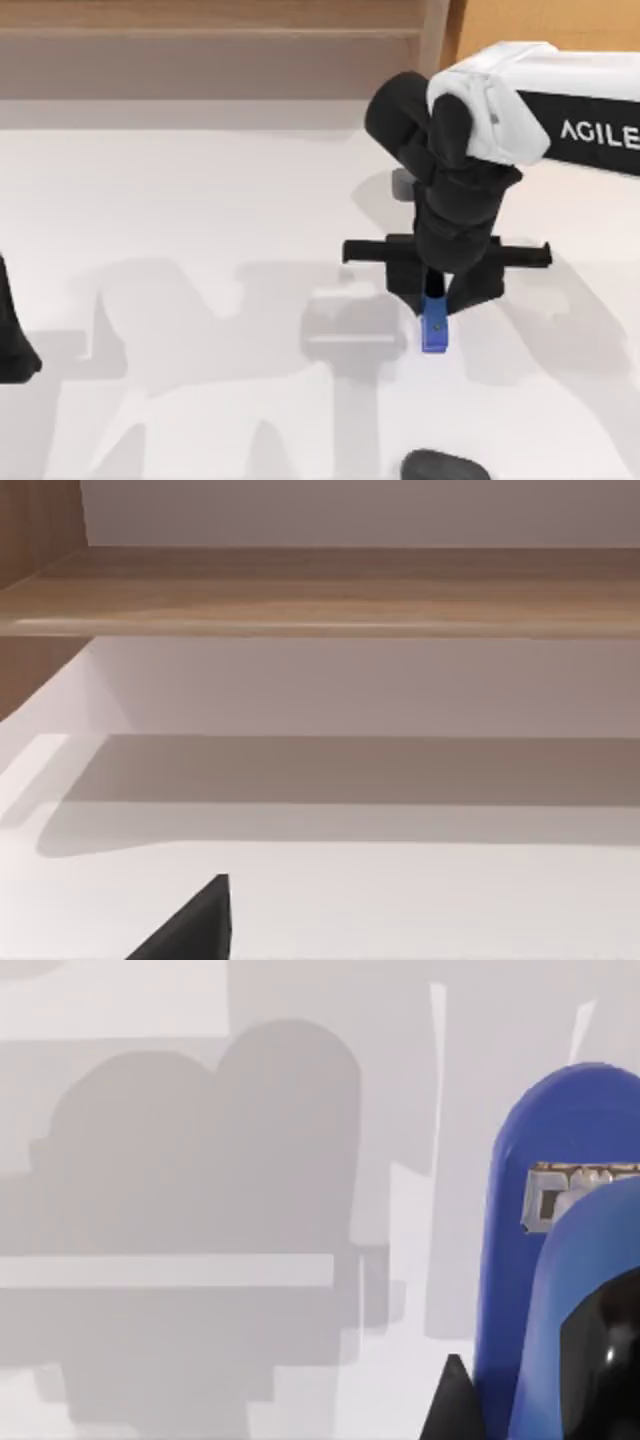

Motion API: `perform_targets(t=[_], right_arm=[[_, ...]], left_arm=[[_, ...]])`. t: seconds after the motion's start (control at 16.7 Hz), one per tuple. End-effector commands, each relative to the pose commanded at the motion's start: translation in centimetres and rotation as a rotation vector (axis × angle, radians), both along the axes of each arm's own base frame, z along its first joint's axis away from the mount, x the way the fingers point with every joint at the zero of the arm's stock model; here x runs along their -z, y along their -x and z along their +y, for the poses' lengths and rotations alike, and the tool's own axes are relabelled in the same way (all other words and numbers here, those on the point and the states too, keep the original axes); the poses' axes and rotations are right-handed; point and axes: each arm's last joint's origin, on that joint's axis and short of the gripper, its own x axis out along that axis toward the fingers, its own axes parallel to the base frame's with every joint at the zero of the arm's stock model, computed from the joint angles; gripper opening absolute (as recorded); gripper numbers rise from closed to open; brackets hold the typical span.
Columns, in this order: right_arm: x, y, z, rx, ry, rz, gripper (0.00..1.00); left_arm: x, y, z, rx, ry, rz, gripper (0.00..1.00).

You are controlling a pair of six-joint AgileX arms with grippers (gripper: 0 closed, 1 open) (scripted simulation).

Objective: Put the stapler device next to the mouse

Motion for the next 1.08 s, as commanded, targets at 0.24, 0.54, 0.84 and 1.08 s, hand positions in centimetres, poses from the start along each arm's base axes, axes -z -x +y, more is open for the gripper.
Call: perform_targets(t=[0.24, 0.54, 0.84, 1.08], right_arm=[[0.4, 0.3, -0.1, 0.002, -0.002, 0.031, 0.0], [0.1, 0.2, -0.2, 0.0, -0.013, -0.007, 0.0], [0.6, -0.3, 0.0, -0.005, -0.004, -0.068, 0.0], [1.9, -0.2, -0.1, -0.006, 0.02, -0.051, 0.0]], left_arm=[[0.0, 0.0, 0.0, 0.0, 0.0, 0.0, 1.0], [0.0, 0.0, 0.0, 0.0, 0.0, 0.0, 1.0], [0.0, 0.0, 0.0, 0.0, 0.0, 0.0, 1.0], [0.0, 0.0, 0.0, 0.0, 0.0, 0.0, 1.0]])
